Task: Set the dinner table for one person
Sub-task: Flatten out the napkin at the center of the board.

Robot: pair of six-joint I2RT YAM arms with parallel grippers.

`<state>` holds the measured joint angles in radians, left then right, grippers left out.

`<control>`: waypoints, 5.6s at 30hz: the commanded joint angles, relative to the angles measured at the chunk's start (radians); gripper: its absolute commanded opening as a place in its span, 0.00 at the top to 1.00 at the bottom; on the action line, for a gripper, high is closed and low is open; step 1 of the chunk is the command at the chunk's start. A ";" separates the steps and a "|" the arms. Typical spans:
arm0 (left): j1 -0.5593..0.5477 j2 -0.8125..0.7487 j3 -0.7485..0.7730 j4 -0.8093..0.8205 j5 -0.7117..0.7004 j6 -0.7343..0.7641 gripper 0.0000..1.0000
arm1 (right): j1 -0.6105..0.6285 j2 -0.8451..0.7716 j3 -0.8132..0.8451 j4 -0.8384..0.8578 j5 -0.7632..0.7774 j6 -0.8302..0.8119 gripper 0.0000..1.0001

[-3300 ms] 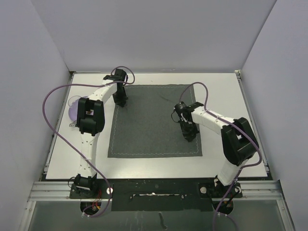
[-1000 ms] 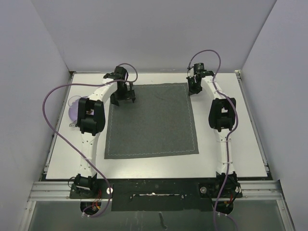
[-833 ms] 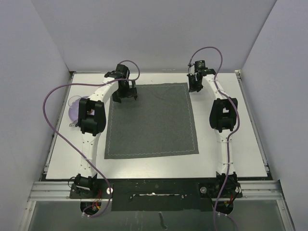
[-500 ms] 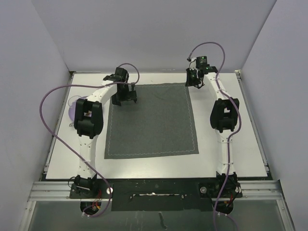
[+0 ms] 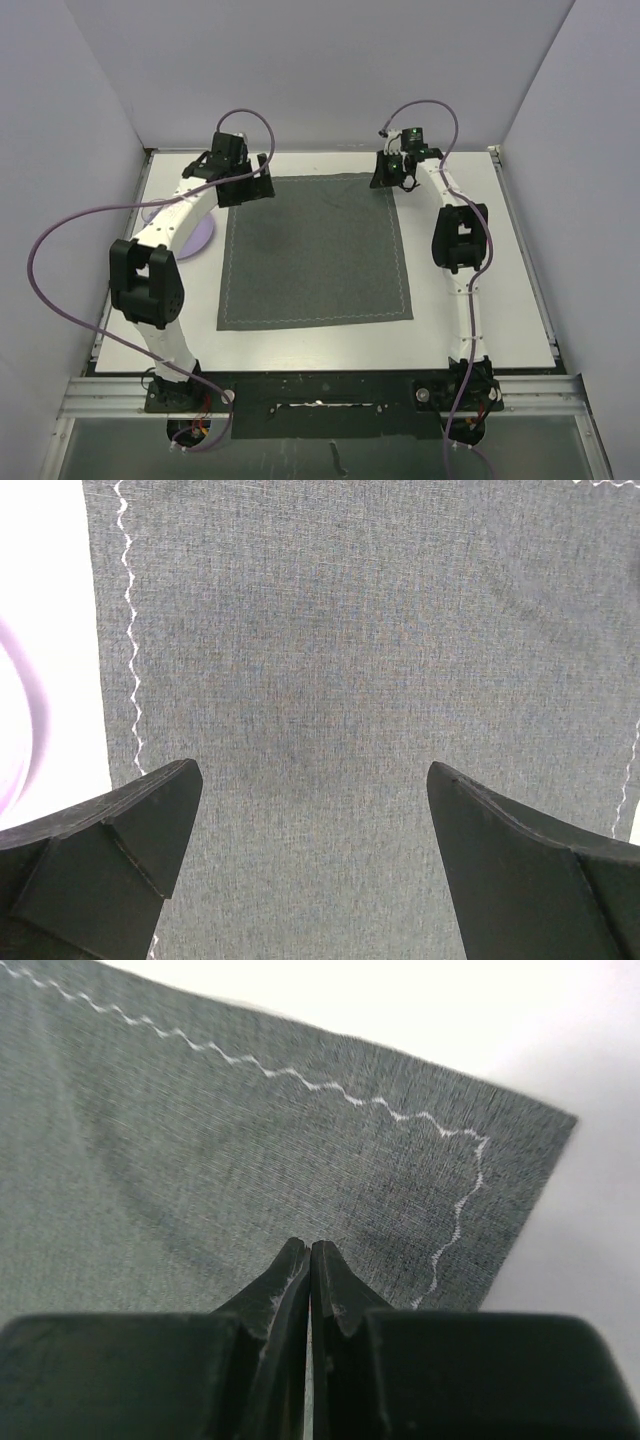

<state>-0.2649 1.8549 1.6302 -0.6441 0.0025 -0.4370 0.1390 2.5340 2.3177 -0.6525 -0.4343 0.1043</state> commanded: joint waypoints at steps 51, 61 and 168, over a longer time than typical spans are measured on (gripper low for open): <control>0.032 -0.263 -0.154 -0.001 -0.050 -0.009 0.02 | -0.009 -0.193 -0.166 0.044 0.130 -0.029 0.71; 0.043 -0.346 -0.192 -0.031 -0.020 -0.017 0.02 | 0.049 -0.412 -0.211 -0.020 0.141 0.029 0.64; 0.050 -1.008 -0.397 -0.330 -0.069 -0.011 0.02 | 0.547 -0.696 -1.246 -0.382 0.865 0.532 1.00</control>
<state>-0.2203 0.8642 1.1839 -0.9901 -0.0414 -0.4675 0.6933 1.7988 1.0592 -1.0042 0.4114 0.5922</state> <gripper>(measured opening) 0.979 0.022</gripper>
